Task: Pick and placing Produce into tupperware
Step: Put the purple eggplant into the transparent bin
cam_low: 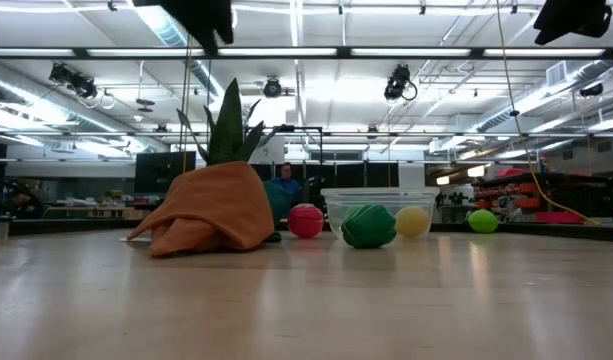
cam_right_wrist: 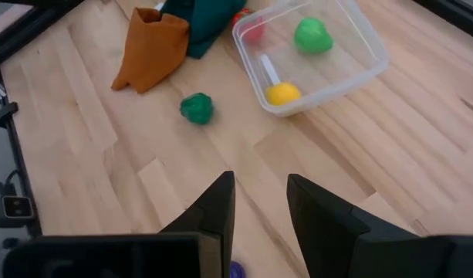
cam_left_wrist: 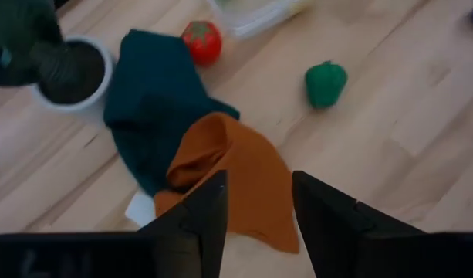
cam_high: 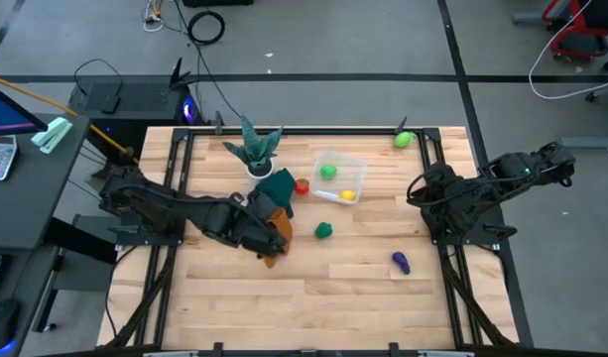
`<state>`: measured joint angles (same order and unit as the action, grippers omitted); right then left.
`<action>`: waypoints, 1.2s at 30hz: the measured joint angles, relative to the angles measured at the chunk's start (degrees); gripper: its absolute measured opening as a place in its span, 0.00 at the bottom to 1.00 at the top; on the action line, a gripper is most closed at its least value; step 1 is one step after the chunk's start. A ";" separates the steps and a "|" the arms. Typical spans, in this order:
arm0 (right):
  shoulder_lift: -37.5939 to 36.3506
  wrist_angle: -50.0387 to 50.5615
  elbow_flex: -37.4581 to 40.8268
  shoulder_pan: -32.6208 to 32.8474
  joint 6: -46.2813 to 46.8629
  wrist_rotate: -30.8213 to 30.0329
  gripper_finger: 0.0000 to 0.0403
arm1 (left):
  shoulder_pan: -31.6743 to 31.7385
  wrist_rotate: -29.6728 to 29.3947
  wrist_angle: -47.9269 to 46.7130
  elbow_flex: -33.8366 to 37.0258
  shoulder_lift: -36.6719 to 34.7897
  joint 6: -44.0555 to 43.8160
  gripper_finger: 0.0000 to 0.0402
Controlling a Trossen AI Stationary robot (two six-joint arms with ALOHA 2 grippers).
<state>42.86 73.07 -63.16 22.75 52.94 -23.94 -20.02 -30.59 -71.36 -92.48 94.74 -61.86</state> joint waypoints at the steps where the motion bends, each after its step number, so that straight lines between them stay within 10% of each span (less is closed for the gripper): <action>1: 0.02 0.25 0.00 -0.01 -0.31 -0.03 0.21 | -0.19 0.02 -0.99 0.33 0.02 -0.78 0.37; 11: 0.08 0.99 2.45 -1.01 1.45 -2.02 0.21 | -1.16 1.78 -0.84 4.70 0.07 -5.16 0.35; 26: 2.55 -13.98 17.23 2.12 13.79 25.57 0.28 | -1.50 1.44 -0.92 6.76 0.09 -6.07 0.34; 36: 11.15 -17.57 22.47 6.08 23.18 26.71 0.45 | -1.50 1.27 -1.98 6.74 0.09 -4.87 0.33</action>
<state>54.01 55.51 -40.69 28.83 76.12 2.76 -21.52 -29.32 -73.35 -85.73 94.83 -66.73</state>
